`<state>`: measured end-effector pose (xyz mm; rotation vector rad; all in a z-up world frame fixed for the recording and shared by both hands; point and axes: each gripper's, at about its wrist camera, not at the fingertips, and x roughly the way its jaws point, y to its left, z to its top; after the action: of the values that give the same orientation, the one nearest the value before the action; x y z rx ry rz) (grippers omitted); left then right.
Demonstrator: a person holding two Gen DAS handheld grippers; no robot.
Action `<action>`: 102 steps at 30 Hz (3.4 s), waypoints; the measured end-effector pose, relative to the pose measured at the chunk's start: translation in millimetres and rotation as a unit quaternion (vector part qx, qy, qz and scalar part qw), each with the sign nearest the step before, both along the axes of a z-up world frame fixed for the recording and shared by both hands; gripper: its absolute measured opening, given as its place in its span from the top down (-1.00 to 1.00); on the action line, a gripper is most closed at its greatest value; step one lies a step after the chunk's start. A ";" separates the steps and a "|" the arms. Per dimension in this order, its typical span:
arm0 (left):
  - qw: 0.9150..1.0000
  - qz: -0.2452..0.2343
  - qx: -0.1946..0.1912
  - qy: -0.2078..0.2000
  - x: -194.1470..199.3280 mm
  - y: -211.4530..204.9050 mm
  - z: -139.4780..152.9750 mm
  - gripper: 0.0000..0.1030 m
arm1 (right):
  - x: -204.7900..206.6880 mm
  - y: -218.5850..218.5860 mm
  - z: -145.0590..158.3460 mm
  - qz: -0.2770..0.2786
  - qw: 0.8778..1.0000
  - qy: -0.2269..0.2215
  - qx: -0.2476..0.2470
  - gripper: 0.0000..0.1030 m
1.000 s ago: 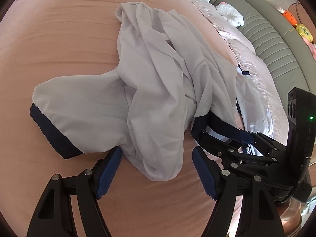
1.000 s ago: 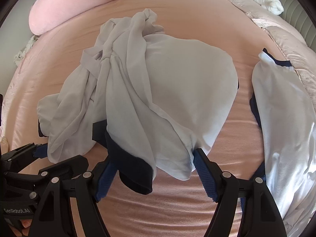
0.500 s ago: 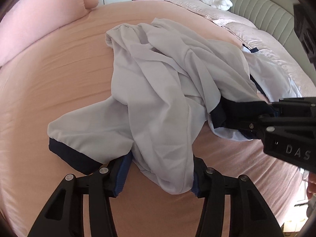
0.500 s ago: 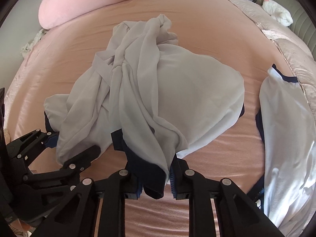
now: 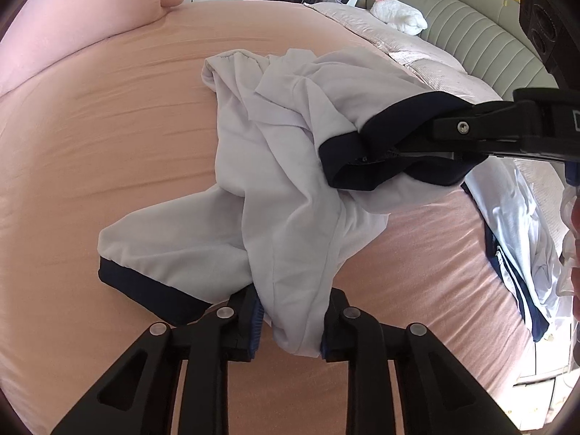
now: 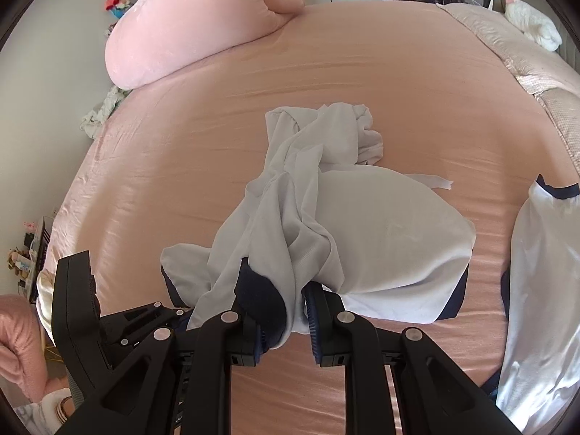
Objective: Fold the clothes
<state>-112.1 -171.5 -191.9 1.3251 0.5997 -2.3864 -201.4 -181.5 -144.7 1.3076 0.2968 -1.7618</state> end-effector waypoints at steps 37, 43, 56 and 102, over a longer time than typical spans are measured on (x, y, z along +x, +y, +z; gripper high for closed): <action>0.991 -0.083 0.034 -0.102 -37.3 -33.1 47.3 0.64 | -64.0 -48.9 6.0 0.051 0.995 -0.021 0.086 0.69; 0.994 -0.045 0.035 -0.098 -44.3 -53.3 52.9 0.64 | -97.5 -36.8 5.8 0.004 0.996 -0.011 0.084 0.69; 0.995 0.006 0.011 -0.101 -57.7 -94.2 54.2 0.65 | -152.8 -0.8 13.6 -0.092 0.992 0.021 0.083 0.69; 0.980 0.088 0.085 -0.155 -49.6 -146.3 44.2 0.67 | -147.1 34.9 -21.3 -0.101 0.987 -0.005 0.129 -0.16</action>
<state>-161.7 -317.7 -147.7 1.6023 0.8020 -1.9726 -348.5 -146.6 -165.9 1.5757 0.4097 -1.9327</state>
